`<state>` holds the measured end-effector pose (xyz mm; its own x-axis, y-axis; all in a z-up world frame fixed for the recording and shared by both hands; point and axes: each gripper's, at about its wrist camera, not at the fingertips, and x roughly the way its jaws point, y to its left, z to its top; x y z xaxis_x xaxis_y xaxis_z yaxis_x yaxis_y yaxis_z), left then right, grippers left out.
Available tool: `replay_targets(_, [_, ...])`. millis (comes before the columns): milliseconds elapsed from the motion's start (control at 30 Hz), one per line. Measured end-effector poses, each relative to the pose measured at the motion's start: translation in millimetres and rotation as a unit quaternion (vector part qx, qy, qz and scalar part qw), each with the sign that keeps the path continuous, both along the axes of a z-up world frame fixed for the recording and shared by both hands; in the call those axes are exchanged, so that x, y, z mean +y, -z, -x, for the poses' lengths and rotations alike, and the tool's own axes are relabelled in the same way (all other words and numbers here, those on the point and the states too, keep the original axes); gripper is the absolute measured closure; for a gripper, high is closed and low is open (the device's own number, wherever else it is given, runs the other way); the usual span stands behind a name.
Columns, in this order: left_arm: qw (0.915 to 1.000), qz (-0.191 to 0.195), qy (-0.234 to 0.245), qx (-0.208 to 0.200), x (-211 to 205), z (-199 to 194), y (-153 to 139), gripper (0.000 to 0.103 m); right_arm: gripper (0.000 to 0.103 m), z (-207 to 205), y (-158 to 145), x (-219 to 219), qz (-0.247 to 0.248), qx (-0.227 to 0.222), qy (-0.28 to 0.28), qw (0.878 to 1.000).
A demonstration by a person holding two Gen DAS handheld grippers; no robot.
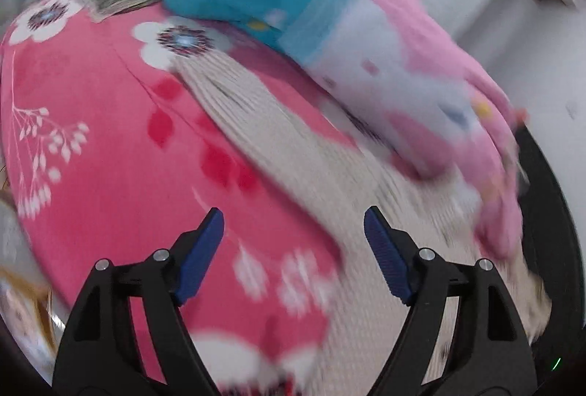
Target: Fold large clothes
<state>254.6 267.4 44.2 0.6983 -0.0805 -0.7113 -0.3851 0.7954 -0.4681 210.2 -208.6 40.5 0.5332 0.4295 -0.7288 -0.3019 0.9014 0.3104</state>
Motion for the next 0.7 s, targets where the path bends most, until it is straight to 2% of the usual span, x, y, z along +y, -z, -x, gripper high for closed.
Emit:
replay_targets(100, [0.9978,0.026,-0.059,0.014,48.3,-44.1,22.3,0.028,0.028,-51.7,25.3,22.6,-0.007,0.027,0.0,1.0])
replay_targets(233, [0.9917,0.057,-0.11,0.034,100.1,-92.3,53.3,0.028,0.028,-98.4,56.8,46.4,0.007,0.04,0.002,0.999])
replay_targets(367, [0.9859,0.091,-0.137,0.03,135.7,-130.8,79.3,0.029,0.035,-117.1,74.0,63.1,0.006,0.04,-0.008,0.999])
replay_targets(433, [0.9858,0.091,-0.133,0.045,144.2,-152.0,92.5,0.029,0.038,-122.0,79.6,69.1,0.013,0.033,-0.012,0.999])
replay_targets(500, [0.9856,0.066,-0.144,0.059,151.9,-167.1,102.2,0.031,0.039,-120.8,83.3,78.4,0.025,0.021,-0.019,0.999])
replay_targets(567, [0.9846,0.049,-0.153,0.069,157.5,-175.7,108.6,0.039,0.039,-117.1,84.6,84.0,0.037,0.007,-0.025,0.999])
replay_targets(667, [0.9822,0.025,-0.169,0.077,164.4,-179.9,111.7,0.065,0.042,-116.1,86.2,83.8,0.038,0.002,-0.025,0.999])
replay_targets(700, [0.9819,0.012,-0.17,0.082,164.9,-180.0,109.9,0.081,0.043,-115.3,85.5,83.1,0.038,0.002,-0.024,0.999])
